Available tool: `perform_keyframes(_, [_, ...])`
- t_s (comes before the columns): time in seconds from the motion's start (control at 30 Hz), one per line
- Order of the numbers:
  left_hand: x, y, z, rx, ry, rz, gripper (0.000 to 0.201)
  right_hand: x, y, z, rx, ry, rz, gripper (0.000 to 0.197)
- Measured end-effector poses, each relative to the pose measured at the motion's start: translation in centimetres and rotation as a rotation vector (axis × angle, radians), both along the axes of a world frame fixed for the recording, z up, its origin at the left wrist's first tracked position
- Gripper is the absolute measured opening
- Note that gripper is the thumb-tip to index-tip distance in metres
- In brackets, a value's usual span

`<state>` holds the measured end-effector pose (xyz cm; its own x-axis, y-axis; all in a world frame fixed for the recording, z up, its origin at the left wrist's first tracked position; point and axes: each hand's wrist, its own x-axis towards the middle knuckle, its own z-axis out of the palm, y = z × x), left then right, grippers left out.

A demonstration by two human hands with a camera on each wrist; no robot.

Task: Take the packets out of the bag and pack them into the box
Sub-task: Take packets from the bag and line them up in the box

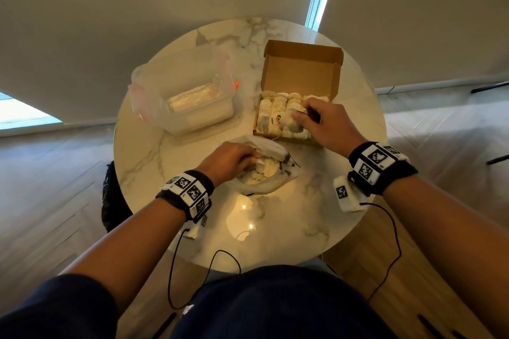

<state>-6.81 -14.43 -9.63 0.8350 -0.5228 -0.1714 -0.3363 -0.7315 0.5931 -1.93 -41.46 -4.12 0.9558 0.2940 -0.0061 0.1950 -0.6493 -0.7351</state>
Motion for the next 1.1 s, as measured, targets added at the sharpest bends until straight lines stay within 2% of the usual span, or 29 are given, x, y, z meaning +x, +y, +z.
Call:
perform_keyframes(0.07, [-0.1,0.2,-0.2,0.019,0.031,-0.009,0.022,-0.5,0.3,0.1,-0.014,-0.001,-0.001,0.016])
perform_keyframes(0.17, [-0.1,0.1,-1.5,0.081,0.105,-0.035,0.045,-1.5,0.8,0.3,-0.021,0.007,-0.009,0.012])
perform_keyframes(0.23, [-0.2,-0.2,-2.2,0.122,0.122,-0.034,0.050,-2.3,1.0,0.4,-0.026,0.010,-0.012,0.011])
perform_keyframes(0.43, [-1.1,-1.0,-3.8,0.218,0.019,-0.093,0.030,-3.9,1.1,0.0,-0.042,0.043,-0.030,0.022])
perform_keyframes(0.67, [-1.1,-0.7,-3.9,0.191,0.023,-0.097,0.032,-5.3,1.3,-1.0,-0.062,0.096,-0.006,0.019])
perform_keyframes(0.8, [-1.1,-0.5,-4.0,0.212,0.024,-0.052,0.023,-5.9,1.7,-2.1,-0.037,0.146,0.025,0.018])
perform_keyframes(0.97, [-1.8,-0.6,-2.8,0.066,0.041,-0.013,0.008,-5.8,1.9,-3.0,-0.040,0.140,0.036,0.018])
perform_keyframes(1.1, [-1.9,0.0,-1.6,-0.019,0.020,-0.075,0.016,-5.4,2.0,-3.8,-0.046,0.152,0.035,0.018])
